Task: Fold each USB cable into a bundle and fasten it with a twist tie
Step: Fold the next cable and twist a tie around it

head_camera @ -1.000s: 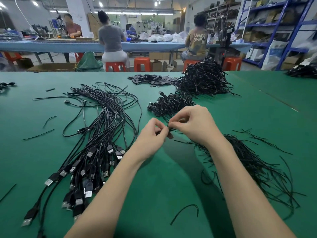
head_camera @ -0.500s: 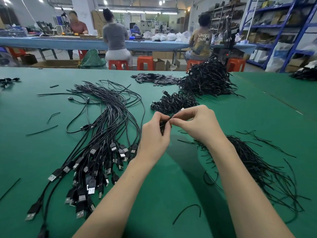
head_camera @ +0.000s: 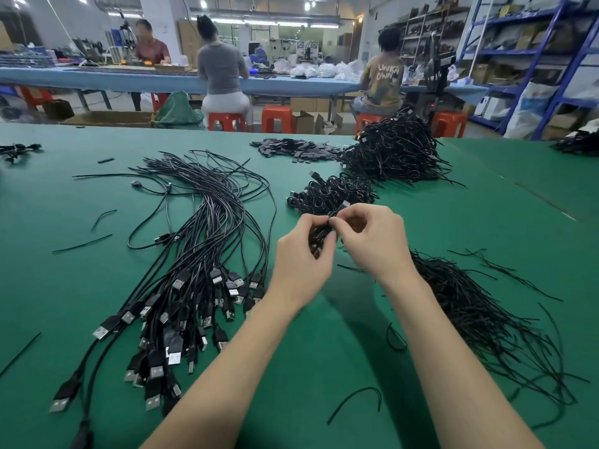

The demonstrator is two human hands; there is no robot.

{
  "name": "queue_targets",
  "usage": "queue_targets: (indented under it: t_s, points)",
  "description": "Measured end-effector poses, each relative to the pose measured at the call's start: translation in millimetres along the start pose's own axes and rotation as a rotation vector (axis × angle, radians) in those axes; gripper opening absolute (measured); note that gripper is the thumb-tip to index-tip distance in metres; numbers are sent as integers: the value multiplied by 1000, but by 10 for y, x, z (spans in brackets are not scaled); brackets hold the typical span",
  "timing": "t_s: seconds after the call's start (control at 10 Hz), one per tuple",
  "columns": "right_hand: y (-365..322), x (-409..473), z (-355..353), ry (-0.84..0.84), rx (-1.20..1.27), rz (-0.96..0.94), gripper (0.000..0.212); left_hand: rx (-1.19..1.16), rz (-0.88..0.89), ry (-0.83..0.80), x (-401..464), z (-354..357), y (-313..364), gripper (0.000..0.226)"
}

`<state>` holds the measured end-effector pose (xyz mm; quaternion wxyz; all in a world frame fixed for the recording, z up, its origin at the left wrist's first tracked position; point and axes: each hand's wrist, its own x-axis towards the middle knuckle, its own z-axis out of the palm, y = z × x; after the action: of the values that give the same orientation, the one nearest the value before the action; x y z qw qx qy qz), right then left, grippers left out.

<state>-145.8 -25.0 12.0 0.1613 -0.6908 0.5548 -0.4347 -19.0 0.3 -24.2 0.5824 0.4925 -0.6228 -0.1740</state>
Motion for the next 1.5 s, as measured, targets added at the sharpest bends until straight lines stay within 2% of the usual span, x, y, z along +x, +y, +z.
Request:
queue_targets:
  t_s: [0.1,0.2,0.3,0.4,0.5,0.6,0.7,0.8,0.9,1.0,1.1,1.2,1.3,1.4,1.5]
  points:
    - [29,-18,33,89,-42,-134,8,-561,-441,51,114,53,121,14]
    - [23,-5,69,69,116,-105,9,-806,-597,49,186,0,103,6]
    - [-38,20,41,-107,627,277,11,-863,-550,-13,160,-55,90,22]
    - [-83,-7,-33,-379,1384,898,5,-787,-378,-59,149,-66,83,30]
    - [-69,-19,-14,-418,1423,884,6,-830,-393,-82,188,-100,66,25]
    - [-25,12,-5,-230,788,370,17,-922,-553,-81,241,-176,44,20]
    - [103,2,7,-29,175,-239,27,-968,-636,-58,262,-200,14,18]
    - [141,-15,26,25,43,-428,18,-950,-642,-63,259,-204,15,17]
    - [129,-4,39,117,-27,-438,8,-904,-657,-87,252,-220,19,19]
    - [57,13,122,67,313,-77,6,-884,-647,-88,240,-204,27,19]
    - [-86,7,84,-303,1279,796,3,-868,-605,-95,228,-192,38,19]
    - [-57,-22,60,-389,1193,732,2,-865,-630,-86,234,-207,34,18]
    - [19,-17,8,-199,510,110,21,-881,-682,-54,255,-237,26,16]
    - [122,8,-14,-40,46,-314,26,-895,-701,-39,273,-273,9,16]
    - [134,-7,0,51,-10,-388,11,-895,-707,-47,276,-289,1,17]
